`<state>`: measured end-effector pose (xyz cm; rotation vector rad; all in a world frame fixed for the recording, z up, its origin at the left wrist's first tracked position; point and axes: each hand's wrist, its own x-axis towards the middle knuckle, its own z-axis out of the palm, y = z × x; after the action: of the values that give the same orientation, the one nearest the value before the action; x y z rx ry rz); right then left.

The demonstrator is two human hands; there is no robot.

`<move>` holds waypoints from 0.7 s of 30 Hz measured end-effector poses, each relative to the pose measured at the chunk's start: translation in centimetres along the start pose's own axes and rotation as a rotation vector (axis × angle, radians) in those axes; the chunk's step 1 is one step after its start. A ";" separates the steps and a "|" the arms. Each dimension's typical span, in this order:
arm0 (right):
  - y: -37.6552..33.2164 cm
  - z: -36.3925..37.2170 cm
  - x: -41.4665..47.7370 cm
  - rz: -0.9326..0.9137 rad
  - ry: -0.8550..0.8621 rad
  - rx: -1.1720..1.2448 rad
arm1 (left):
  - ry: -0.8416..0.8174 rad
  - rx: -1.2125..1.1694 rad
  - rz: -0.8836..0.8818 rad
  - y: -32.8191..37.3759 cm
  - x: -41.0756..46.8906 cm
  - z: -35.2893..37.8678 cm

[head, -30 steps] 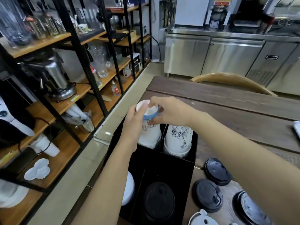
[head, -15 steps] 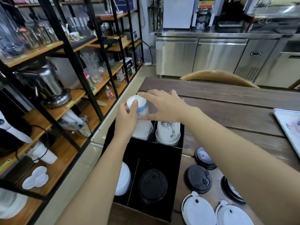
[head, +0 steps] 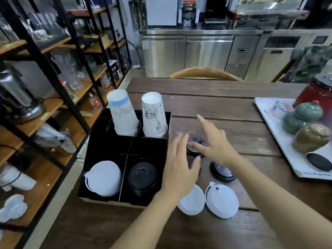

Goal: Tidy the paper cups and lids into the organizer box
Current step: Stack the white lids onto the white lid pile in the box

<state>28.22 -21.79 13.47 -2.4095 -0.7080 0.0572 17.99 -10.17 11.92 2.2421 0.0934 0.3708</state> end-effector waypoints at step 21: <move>3.0 10.4 -9.8 0.237 -0.394 -0.325 | -0.049 -0.093 -0.656 -6.1 -9.2 7.9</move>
<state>19.12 -23.00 2.09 -2.8230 -0.6357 0.5672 11.91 -13.88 0.36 1.9902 0.7462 -0.0369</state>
